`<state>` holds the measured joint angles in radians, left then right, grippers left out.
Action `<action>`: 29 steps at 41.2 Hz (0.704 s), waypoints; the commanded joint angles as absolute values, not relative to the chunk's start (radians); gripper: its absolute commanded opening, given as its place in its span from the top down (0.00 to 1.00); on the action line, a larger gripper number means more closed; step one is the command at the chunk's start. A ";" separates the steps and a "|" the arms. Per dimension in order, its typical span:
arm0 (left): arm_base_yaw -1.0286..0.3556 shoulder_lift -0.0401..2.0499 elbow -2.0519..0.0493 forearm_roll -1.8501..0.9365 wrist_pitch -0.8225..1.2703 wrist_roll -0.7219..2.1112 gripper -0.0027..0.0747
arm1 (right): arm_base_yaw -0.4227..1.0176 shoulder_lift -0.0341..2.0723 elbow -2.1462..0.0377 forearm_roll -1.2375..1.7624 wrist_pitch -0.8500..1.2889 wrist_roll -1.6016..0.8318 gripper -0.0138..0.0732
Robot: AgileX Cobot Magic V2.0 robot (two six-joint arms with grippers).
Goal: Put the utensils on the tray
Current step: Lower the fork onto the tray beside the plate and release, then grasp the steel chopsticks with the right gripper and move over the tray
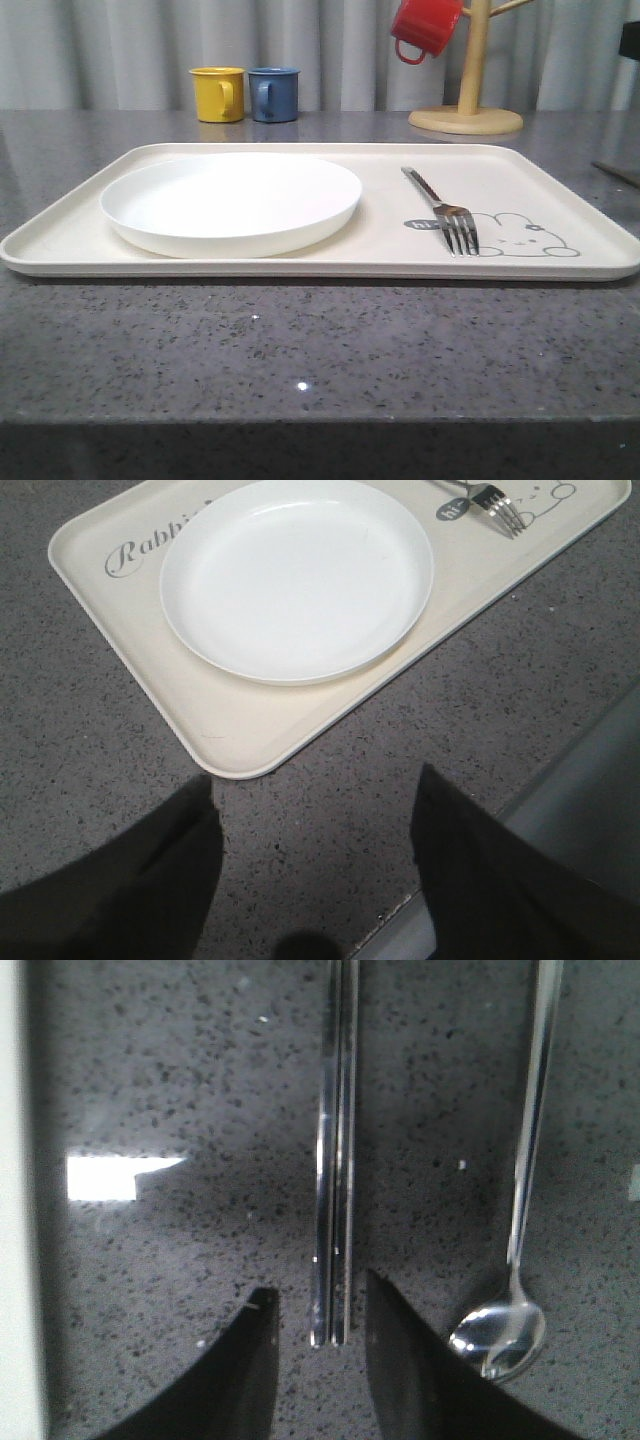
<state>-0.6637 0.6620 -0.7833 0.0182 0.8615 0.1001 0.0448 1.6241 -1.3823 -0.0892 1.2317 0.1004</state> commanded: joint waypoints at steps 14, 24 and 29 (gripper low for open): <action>-0.673 0.661 -0.810 0.019 0.793 0.092 0.44 | -0.001 1.689 -1.402 -0.094 1.165 0.066 0.55; -0.673 0.661 -0.810 0.019 0.793 0.092 0.44 | -0.001 1.730 -1.402 -0.076 1.148 0.066 0.55; -0.673 0.661 -0.810 0.019 0.793 0.092 0.44 | -0.001 1.737 -1.402 -0.060 1.150 0.066 0.63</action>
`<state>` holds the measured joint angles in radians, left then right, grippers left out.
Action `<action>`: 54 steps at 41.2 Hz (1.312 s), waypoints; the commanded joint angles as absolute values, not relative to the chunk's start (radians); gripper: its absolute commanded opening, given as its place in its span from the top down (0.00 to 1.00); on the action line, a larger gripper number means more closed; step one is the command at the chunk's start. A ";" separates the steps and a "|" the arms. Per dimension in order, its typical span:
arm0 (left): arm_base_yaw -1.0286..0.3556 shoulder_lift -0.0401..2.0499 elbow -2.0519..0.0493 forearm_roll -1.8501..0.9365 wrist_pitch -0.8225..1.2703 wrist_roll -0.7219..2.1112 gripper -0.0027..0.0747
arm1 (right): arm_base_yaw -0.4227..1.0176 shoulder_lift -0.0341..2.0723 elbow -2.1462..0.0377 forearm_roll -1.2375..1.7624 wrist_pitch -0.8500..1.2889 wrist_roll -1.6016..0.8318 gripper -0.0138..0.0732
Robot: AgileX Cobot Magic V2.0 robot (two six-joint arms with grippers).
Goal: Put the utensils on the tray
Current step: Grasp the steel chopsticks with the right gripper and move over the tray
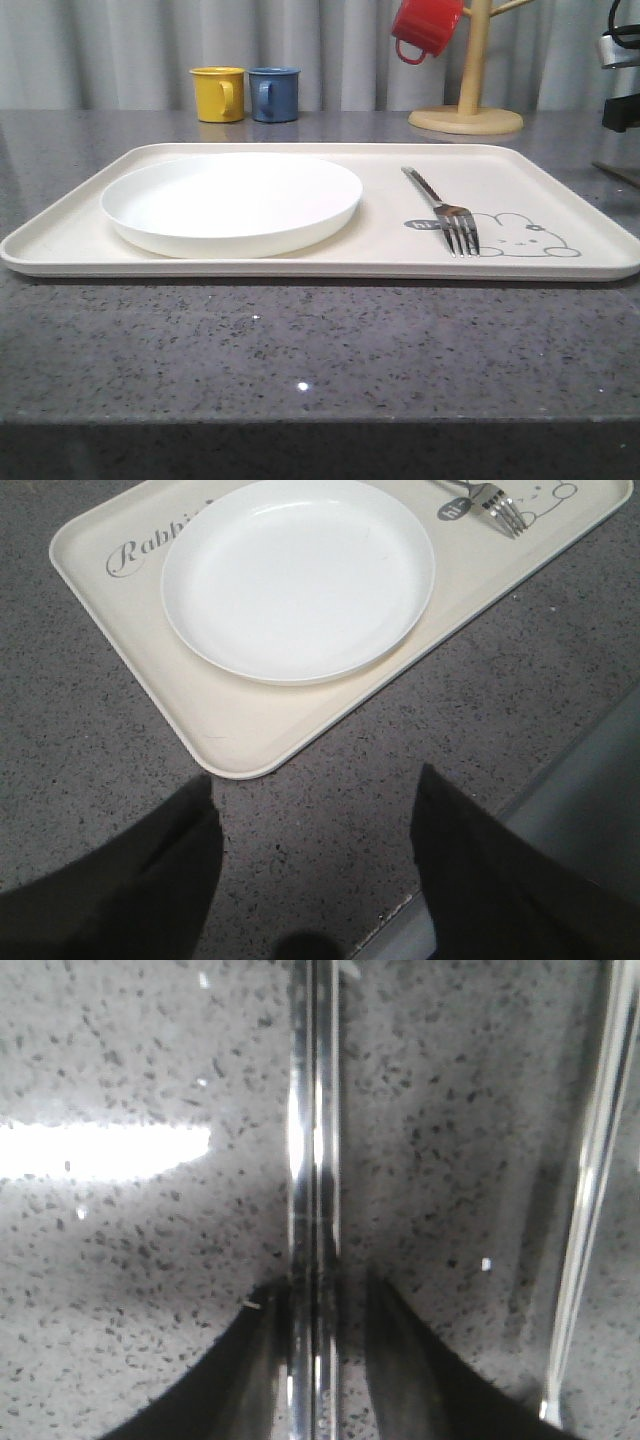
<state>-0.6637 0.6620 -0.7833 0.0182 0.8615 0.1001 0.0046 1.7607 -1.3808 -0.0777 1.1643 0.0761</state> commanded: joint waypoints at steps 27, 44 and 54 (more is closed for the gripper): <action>-0.673 0.661 -0.810 0.019 0.793 0.092 0.44 | 0.222 1.704 -1.530 0.120 1.250 0.147 0.83; -0.673 0.661 -0.810 0.019 0.793 0.092 0.44 | 0.300 1.778 -1.530 0.179 1.197 0.278 0.76; -0.673 0.661 -0.810 0.019 0.793 0.092 0.44 | 0.301 1.752 -1.530 0.159 1.196 0.275 0.56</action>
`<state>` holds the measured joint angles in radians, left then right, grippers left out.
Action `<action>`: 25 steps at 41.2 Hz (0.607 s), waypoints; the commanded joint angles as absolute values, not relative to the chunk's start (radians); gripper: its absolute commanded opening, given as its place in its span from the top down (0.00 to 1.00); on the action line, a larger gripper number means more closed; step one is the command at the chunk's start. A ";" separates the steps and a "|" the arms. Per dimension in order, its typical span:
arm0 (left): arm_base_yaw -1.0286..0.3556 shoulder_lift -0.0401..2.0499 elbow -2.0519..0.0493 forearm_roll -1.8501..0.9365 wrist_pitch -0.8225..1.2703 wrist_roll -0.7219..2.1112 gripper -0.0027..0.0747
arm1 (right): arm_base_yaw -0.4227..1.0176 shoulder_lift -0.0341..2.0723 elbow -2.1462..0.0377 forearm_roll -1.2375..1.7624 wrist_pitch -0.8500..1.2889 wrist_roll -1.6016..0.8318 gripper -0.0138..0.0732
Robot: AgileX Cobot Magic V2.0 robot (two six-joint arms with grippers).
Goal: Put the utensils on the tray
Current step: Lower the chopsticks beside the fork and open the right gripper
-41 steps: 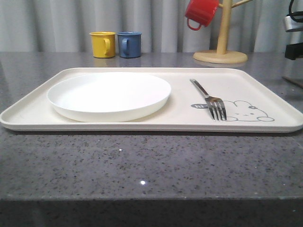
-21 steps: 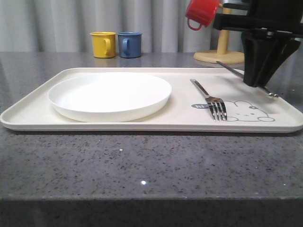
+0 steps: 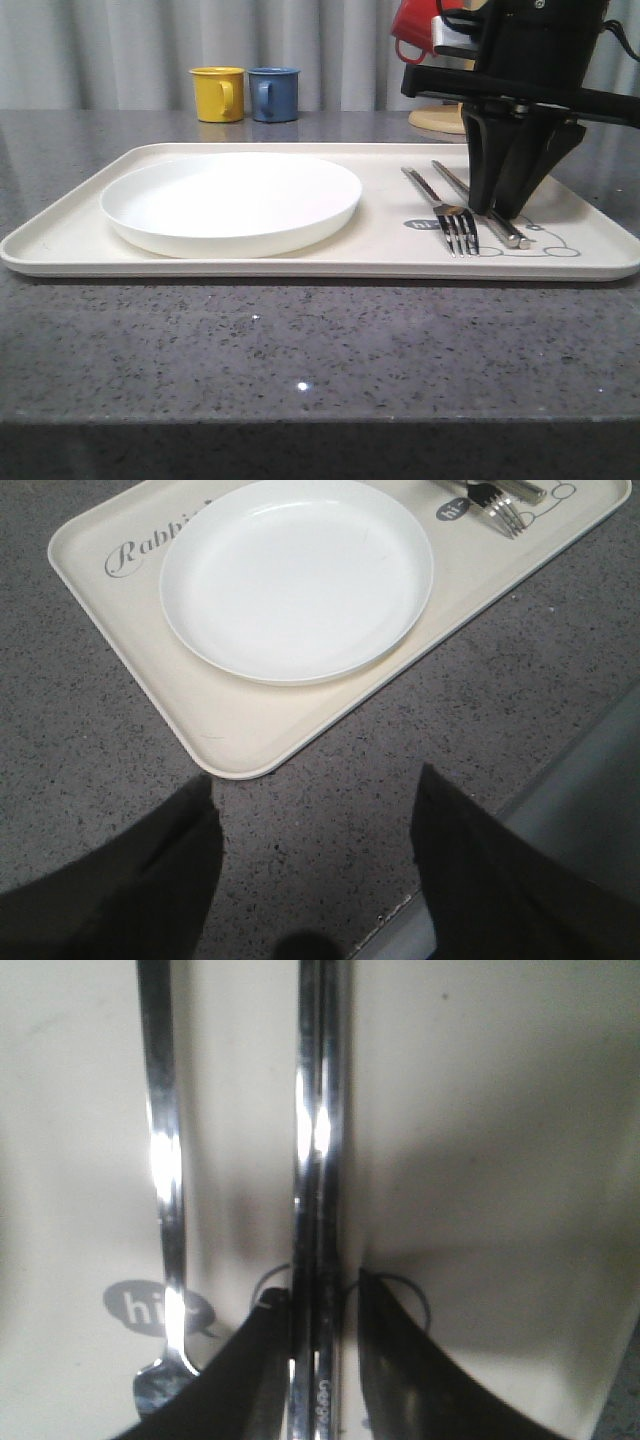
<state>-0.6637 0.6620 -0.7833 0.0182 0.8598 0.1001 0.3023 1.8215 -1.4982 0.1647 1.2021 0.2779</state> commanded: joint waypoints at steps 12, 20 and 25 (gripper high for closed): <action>-0.673 0.661 -0.810 0.019 0.793 0.092 0.44 | 0.284 1.554 -1.524 -0.048 1.217 0.163 0.56; -0.673 0.661 -0.810 0.019 0.793 0.092 0.44 | 0.145 1.492 -1.524 -0.110 1.270 0.158 0.56; -0.673 0.661 -0.810 0.019 0.793 0.092 0.44 | 0.020 1.499 -1.509 -0.108 1.284 0.115 0.56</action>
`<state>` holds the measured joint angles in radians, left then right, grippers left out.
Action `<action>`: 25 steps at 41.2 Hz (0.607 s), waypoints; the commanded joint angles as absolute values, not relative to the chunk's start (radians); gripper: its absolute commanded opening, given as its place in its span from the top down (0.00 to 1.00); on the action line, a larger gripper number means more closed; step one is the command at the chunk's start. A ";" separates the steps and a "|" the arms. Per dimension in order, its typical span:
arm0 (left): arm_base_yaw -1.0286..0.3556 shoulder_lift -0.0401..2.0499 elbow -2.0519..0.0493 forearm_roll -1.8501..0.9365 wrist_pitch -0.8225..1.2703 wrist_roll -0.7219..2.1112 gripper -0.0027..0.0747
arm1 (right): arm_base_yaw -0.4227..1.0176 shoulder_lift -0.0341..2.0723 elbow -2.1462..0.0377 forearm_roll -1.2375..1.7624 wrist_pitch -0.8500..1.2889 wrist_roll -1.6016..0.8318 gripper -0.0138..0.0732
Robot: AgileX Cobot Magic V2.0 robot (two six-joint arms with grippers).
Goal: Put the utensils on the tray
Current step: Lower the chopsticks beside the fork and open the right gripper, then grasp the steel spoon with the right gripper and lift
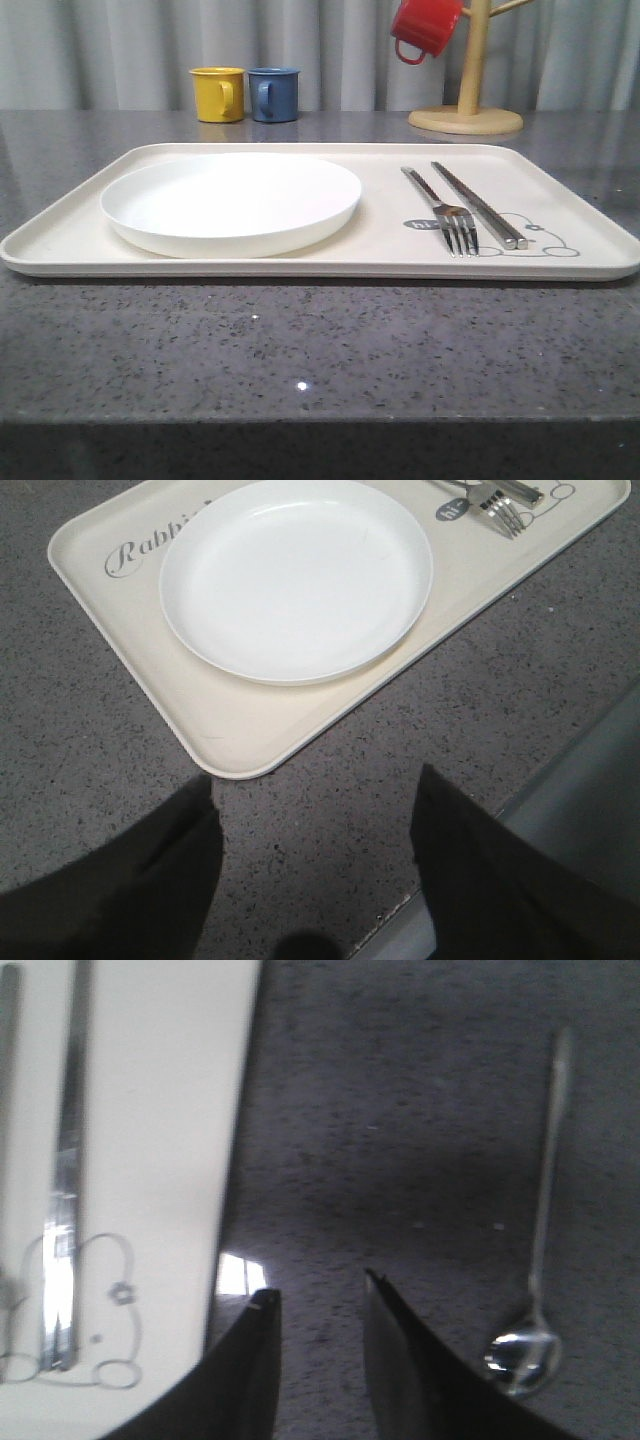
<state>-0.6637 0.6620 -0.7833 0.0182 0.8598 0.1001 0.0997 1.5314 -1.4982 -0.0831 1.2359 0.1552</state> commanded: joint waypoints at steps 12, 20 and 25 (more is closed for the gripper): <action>-0.673 0.661 -0.810 0.019 0.793 0.092 0.44 | -0.152 1.579 -1.494 -0.106 1.283 0.047 0.56; -0.673 0.661 -0.810 0.019 0.793 0.092 0.44 | -0.154 1.653 -1.494 -0.105 1.285 0.013 0.56; -0.673 0.661 -0.810 0.019 0.793 0.092 0.44 | -0.154 1.696 -1.494 -0.105 1.285 0.013 0.56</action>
